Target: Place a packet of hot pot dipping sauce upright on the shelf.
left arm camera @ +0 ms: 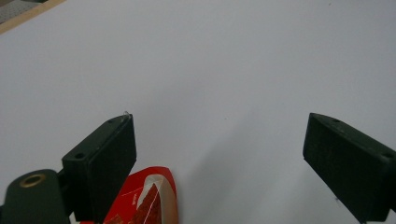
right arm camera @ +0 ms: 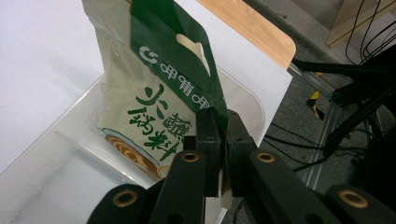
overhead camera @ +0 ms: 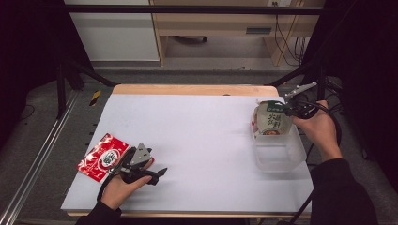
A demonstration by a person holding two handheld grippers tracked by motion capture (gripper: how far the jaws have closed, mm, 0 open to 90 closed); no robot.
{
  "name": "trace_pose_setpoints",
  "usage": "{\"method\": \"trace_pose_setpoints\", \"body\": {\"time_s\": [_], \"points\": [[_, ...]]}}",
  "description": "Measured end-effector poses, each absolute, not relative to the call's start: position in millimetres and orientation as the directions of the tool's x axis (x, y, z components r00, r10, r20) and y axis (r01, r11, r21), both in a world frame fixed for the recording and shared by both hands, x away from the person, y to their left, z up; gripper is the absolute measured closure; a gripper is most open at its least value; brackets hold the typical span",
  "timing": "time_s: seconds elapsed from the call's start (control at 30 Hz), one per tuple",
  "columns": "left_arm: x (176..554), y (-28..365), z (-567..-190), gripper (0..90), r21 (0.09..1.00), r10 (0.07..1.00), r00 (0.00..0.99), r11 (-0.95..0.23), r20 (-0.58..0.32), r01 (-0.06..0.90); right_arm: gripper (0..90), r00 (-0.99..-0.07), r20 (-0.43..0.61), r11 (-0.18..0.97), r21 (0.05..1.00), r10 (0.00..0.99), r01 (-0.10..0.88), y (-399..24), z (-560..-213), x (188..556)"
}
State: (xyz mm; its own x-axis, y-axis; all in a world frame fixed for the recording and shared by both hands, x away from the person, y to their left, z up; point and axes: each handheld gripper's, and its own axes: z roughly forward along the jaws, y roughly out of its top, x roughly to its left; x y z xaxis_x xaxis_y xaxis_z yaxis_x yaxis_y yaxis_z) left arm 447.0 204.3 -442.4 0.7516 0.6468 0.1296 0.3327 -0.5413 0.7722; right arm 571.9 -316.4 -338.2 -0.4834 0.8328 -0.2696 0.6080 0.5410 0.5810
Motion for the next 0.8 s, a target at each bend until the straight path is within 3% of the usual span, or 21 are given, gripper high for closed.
{"method": "trace_pose_setpoints", "body": {"time_s": [0.2,0.8], "points": [[447.4,205.2,-442.6,9.7,0.77,0.65,0.749,-0.541,0.128,0.338,81.9,-0.478,-0.268,0.535,0.584,0.837,0.61,-319.7,-340.8,571.0],[447.6,207.3,-441.2,9.7,0.777,0.657,0.743,-0.532,0.126,0.338,33.7,-0.445,-0.298,0.525,0.622,0.844,0.58,-313.2,-341.9,566.9]]}}
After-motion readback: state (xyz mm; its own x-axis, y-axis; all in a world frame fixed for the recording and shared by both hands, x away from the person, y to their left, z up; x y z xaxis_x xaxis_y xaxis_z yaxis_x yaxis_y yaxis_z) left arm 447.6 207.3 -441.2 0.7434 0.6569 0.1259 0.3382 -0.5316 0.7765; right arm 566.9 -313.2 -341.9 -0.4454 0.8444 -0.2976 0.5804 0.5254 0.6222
